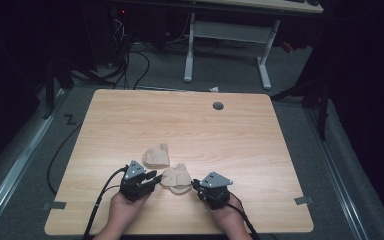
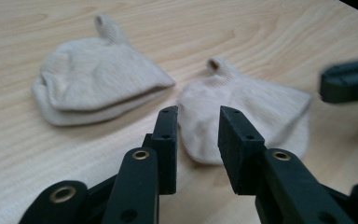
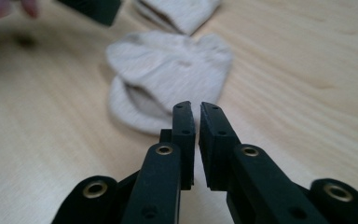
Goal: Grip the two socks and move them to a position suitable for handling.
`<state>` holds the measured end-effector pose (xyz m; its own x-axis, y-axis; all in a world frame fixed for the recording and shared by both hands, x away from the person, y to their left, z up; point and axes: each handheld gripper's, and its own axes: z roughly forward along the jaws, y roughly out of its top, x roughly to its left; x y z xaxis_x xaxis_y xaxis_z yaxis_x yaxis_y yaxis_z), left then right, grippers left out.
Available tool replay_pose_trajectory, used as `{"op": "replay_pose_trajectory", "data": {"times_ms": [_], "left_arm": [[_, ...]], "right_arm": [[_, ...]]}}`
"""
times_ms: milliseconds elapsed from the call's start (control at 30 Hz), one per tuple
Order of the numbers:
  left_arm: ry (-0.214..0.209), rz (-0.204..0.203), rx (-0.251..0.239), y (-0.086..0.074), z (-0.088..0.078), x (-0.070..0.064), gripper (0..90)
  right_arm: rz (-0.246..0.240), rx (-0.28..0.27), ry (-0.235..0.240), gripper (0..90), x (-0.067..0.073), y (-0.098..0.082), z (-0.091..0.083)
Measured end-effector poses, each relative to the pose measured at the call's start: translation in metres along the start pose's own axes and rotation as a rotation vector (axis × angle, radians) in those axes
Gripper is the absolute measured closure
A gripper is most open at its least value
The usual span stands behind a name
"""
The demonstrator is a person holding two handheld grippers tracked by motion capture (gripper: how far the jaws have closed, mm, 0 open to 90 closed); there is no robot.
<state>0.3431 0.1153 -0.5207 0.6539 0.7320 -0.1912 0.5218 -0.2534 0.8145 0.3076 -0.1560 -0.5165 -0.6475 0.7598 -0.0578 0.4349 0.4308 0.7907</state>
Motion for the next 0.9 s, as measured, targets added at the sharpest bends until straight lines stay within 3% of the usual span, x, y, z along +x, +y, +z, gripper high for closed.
{"op": "replay_pose_trajectory", "data": {"times_ms": [133,200,300,400,533,567,600,633,733,833,867,900], "left_arm": [[-0.014,0.037,0.015,-0.009,-0.002,-0.011,74.0],[-0.003,0.060,0.041,-0.012,-0.002,-0.014,90.0],[-0.002,0.060,0.039,-0.016,-0.004,-0.013,90.0],[-0.003,0.044,0.020,-0.015,-0.009,-0.012,90.0],[-0.007,0.057,0.012,-0.013,-0.011,-0.014,89.9],[-0.004,0.065,0.015,-0.012,-0.011,-0.014,89.8],[-0.004,0.064,0.017,-0.012,-0.012,-0.013,89.4],[-0.003,0.060,0.017,-0.013,-0.012,-0.012,89.4],[-0.008,0.047,0.019,-0.014,-0.012,-0.011,88.9],[-0.013,0.045,0.023,-0.014,-0.012,-0.013,88.4],[-0.017,0.050,0.029,-0.014,-0.012,-0.013,88.3],[-0.019,0.047,0.028,-0.013,-0.011,-0.014,88.3]], "right_arm": [[0.005,0.027,-0.039,85.5,-0.004,0.004,0.010],[0.013,0.064,-0.037,85.8,-0.006,0.004,0.019],[-0.007,0.103,-0.013,85.7,0.003,0.002,0.024],[-0.025,0.109,-0.002,85.1,0.014,0.001,0.021],[-0.025,0.071,-0.018,82.0,0.019,0.012,0.015],[-0.034,0.054,-0.018,80.0,0.022,0.018,0.014],[-0.054,0.033,0.010,72.1,0.029,0.030,0.015],[-0.054,0.033,0.010,72.1,0.029,0.030,0.015],[-0.077,0.042,0.026,58.6,0.041,0.042,0.028],[-0.097,0.078,0.011,61.0,0.044,0.045,0.045],[-0.109,0.135,0.011,76.5,0.043,0.043,0.056],[-0.109,0.135,0.011,76.5,0.043,0.043,0.056]]}}
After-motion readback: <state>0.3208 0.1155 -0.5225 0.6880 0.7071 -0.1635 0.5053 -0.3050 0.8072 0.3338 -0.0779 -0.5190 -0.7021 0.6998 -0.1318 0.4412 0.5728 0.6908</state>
